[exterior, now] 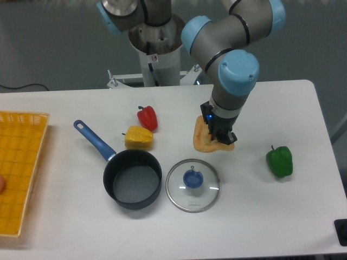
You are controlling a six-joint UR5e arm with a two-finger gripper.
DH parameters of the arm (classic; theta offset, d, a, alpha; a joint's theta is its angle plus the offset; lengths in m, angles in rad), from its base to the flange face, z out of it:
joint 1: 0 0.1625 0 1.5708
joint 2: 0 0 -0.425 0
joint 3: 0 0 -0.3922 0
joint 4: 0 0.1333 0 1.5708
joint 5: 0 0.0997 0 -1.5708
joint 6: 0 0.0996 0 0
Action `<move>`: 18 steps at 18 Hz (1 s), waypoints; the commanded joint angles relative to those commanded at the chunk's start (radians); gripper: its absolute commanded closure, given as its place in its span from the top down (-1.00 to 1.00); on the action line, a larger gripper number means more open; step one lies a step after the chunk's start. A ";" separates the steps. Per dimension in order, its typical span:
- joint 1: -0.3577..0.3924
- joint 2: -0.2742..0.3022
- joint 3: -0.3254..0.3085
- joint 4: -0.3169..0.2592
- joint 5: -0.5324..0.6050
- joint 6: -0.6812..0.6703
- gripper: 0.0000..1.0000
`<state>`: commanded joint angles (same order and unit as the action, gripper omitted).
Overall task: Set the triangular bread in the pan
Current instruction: 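Lift the triangular bread slice off the table with the gripper, then carry the held bread over the dark blue saucepan and lower it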
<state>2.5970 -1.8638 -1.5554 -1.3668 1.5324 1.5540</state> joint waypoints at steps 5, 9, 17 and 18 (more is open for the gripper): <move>-0.002 0.002 0.002 0.000 0.000 -0.026 -0.75; -0.028 0.009 0.000 0.000 0.012 -0.103 -0.75; -0.106 0.029 0.000 0.000 0.011 -0.262 -0.75; -0.127 0.029 0.000 0.002 0.011 -0.299 -0.75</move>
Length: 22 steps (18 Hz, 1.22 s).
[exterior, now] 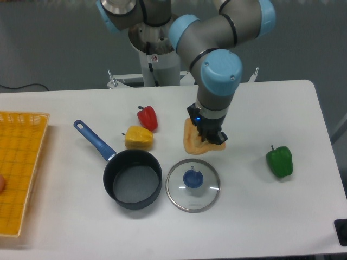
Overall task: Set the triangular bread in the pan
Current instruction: 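Carry the held bread over the dark blue saucepan and lower it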
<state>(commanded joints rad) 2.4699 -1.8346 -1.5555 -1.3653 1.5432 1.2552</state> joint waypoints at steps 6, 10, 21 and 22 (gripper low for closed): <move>-0.117 -0.014 -0.002 0.066 0.002 -0.216 -0.75; -0.181 -0.046 -0.005 0.115 0.000 -0.338 -0.75; -0.235 -0.138 -0.009 0.173 -0.005 -0.451 -0.71; -0.239 -0.140 -0.009 0.173 -0.003 -0.459 -0.71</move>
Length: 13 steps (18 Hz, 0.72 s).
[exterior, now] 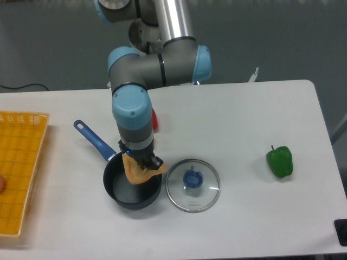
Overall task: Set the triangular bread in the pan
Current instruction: 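Carry the held bread over the dark blue saucepan and lower it, then open the gripper to release the bread into the saucepan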
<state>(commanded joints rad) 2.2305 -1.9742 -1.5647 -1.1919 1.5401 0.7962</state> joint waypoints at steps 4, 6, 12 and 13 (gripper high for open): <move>-0.003 -0.012 0.002 0.018 -0.002 -0.020 -0.71; -0.015 -0.021 0.005 0.035 -0.002 -0.044 -0.71; -0.020 -0.031 0.002 0.048 0.000 -0.045 -0.56; -0.020 -0.034 0.002 0.048 0.000 -0.045 -0.56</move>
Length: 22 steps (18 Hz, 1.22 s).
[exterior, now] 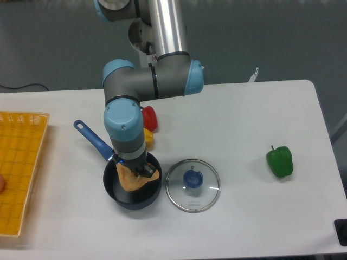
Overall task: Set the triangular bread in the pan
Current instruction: 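Open the gripper to release the bread into the saucepan, then raise the open gripper up away from the saucepan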
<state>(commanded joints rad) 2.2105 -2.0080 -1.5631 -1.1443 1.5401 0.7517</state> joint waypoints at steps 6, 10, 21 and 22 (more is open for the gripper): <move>-0.012 -0.025 -0.003 0.003 0.003 -0.002 -0.35; -0.017 -0.029 -0.003 0.006 0.003 0.002 -0.16; -0.017 -0.020 -0.002 0.006 0.005 0.009 0.15; -0.015 -0.018 -0.002 0.005 0.005 0.009 0.18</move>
<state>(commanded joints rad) 2.1951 -2.0264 -1.5647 -1.1397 1.5447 0.7609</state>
